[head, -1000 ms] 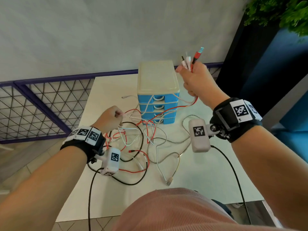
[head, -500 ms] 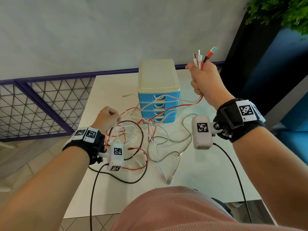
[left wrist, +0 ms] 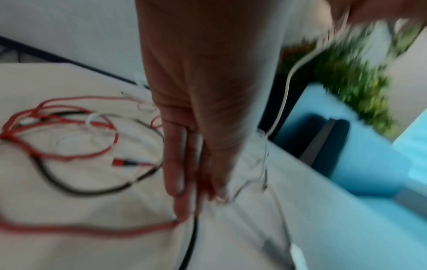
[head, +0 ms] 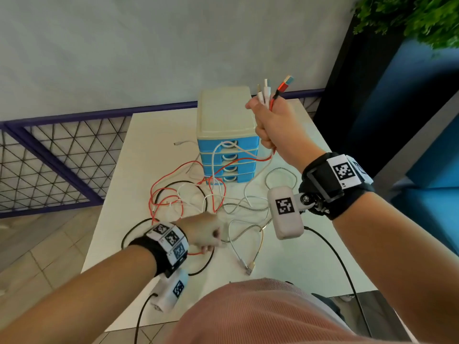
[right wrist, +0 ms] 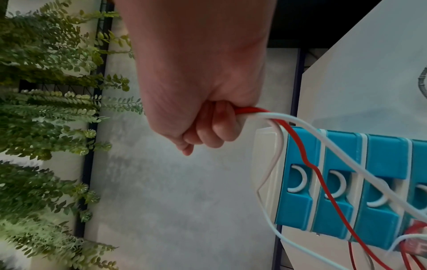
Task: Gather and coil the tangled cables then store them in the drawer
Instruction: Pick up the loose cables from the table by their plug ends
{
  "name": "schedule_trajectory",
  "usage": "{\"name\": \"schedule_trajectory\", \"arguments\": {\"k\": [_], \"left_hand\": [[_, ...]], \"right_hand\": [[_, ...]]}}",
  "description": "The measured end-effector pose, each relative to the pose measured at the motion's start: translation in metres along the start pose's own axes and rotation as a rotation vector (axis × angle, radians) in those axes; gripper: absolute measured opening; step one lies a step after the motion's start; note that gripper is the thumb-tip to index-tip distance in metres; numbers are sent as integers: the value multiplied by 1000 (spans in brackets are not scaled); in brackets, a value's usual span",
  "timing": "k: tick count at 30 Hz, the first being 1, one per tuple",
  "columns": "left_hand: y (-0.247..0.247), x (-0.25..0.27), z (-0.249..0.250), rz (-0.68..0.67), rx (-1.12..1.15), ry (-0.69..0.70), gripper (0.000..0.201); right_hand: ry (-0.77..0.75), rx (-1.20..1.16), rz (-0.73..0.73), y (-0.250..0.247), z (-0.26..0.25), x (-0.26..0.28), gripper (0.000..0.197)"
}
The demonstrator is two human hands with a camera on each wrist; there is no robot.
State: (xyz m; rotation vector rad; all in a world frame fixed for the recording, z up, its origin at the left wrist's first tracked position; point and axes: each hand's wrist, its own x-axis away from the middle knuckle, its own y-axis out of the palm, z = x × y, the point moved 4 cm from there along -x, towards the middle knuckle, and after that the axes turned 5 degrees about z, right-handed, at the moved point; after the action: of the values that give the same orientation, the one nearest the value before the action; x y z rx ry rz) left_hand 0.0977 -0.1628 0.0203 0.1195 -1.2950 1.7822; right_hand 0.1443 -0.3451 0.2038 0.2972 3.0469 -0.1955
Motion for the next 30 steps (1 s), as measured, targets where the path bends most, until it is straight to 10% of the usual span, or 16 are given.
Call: {"name": "schedule_trajectory", "arguments": {"k": [10,17,25,30], "left_hand": [[23,-18,-31,219,-204,-164,24],[-57,12,4,101,103,165,9],[-156,55,49,762,789,265,15],[-158,48,59,888,824,230,6]], "right_hand": [[-29,54,-21,0,-1,-2,16],[149,-226,-71,7,17,-11,25],[210,-432,-186,26,26,-8,21],[242,-490,-316,44,21,2,30]]}}
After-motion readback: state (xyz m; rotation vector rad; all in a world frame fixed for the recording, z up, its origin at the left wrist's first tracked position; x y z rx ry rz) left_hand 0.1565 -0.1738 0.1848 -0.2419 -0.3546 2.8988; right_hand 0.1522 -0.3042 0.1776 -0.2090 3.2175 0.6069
